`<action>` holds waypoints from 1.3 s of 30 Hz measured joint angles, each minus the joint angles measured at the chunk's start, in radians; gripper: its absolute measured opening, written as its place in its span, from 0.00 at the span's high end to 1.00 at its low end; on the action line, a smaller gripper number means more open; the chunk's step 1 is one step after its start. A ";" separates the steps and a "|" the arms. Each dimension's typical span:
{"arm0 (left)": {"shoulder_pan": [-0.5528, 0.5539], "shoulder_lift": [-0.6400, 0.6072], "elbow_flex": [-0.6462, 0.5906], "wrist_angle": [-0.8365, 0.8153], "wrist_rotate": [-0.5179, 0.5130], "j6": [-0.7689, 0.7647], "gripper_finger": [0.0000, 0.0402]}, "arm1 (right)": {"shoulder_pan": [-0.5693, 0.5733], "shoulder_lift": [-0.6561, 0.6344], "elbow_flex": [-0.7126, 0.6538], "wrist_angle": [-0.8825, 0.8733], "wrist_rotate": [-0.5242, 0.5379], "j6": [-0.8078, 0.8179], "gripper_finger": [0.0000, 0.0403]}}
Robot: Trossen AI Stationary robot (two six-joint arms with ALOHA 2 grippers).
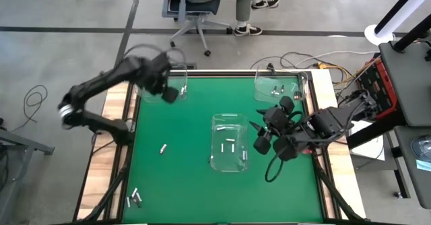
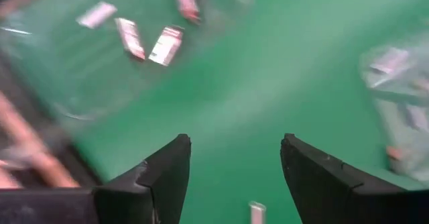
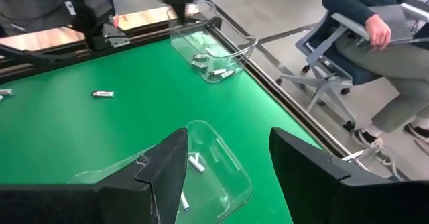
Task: Sort batteries
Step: Put the silver battery into the top left transparent bin
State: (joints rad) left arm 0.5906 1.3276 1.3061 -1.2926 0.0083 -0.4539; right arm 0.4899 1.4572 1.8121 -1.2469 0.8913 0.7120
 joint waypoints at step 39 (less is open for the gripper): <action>-0.794 0.227 -0.593 0.480 0.042 -0.718 0.93 | -0.100 0.017 0.000 0.137 -0.037 -0.121 0.50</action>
State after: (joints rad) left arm -0.2038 1.5550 0.7135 -0.8124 0.0498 -1.1718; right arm 0.3901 1.4738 1.8118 -1.1095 0.8539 0.5905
